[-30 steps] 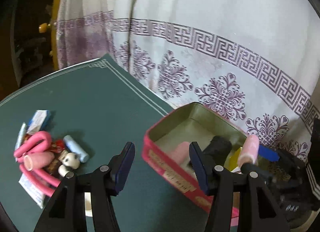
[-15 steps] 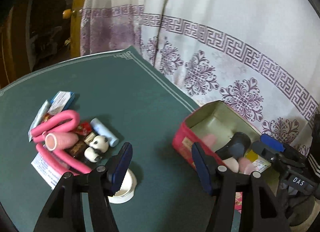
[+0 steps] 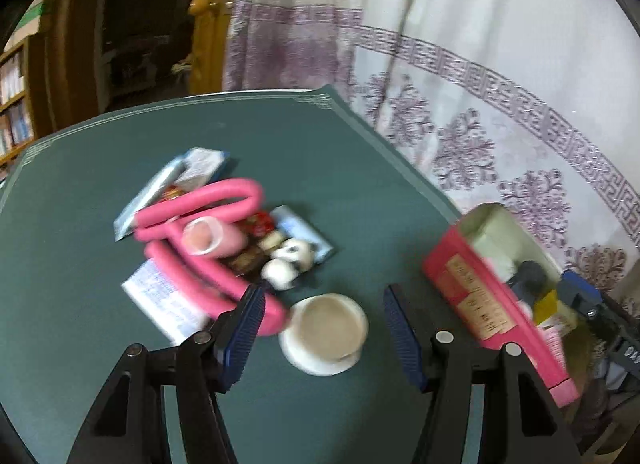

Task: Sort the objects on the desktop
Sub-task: 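Withdraw both tools from the tin back over the pile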

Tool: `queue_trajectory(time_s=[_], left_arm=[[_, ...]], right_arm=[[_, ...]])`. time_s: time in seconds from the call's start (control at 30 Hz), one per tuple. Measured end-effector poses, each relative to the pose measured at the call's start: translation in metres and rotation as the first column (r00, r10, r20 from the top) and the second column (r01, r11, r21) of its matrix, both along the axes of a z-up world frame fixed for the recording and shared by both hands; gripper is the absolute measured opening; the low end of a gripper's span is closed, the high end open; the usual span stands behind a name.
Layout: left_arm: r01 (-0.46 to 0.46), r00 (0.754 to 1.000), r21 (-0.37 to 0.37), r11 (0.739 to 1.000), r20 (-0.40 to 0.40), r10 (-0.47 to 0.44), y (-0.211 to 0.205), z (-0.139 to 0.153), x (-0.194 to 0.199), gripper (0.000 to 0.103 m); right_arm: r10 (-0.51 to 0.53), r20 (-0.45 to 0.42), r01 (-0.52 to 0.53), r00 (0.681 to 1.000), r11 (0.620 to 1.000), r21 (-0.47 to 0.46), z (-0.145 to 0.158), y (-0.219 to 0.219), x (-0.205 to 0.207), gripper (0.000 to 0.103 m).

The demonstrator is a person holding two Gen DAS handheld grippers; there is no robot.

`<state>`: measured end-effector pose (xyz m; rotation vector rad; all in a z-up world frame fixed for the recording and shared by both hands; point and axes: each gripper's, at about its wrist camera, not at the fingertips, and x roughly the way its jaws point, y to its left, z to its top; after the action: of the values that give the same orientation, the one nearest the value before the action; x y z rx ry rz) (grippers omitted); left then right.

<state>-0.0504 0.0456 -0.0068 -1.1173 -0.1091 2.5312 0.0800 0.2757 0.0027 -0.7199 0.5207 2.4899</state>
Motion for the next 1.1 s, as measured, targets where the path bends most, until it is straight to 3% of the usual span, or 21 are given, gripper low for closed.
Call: queue_trajectory(time_s=[0.83,1.1], left_arm=[[-0.163,0.984,-0.014,0.987,0.072,0.163,-0.085,-0.030,0.000,0.063],[-0.165,0.985,-0.035,0.986,0.041,0.167,-0.090,-0.020,-0.015,0.063]], right_arm=[[0.238,0.027,-0.238,0.971,0.971,-0.028,-0.011,-0.069,-0.065,0.077],[0.278,0.043,-0.276,0.960,0.960,-0.039,-0.017,-0.080,-0.080,0.077]])
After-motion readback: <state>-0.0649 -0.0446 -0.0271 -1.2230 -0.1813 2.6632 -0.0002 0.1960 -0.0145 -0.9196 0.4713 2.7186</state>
